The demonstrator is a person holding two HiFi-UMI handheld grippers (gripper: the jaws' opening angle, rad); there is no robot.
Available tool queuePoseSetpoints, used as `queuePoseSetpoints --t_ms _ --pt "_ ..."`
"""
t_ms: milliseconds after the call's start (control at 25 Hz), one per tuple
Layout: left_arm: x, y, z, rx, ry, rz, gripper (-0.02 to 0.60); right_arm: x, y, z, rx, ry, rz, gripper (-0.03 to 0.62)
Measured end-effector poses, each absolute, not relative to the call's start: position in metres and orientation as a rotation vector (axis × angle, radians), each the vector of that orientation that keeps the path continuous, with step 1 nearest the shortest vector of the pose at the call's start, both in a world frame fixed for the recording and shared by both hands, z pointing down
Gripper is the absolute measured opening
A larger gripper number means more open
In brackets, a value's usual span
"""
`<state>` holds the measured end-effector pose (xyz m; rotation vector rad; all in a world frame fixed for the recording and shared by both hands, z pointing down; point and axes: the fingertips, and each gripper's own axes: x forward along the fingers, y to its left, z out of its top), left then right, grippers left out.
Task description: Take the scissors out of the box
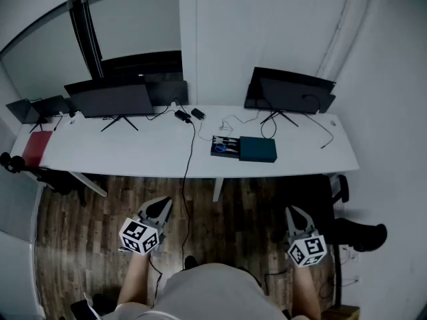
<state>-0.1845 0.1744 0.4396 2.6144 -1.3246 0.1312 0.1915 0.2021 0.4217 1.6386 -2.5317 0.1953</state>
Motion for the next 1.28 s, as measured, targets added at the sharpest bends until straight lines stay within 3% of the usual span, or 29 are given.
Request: queuePoseSetpoints --t_ms 680,1280 --pt "-0.204 0.175 0.444 2.622 -1.293 0.128 0.032 0.162 0.207 0.422 1.628 -2.521 0.180 0.034" --pt "-0.265 0.188 0.460 2.619 -1.232 0.112 0.032 0.096 0.235 0.430 1.664 -2.471 0.194 0.034"
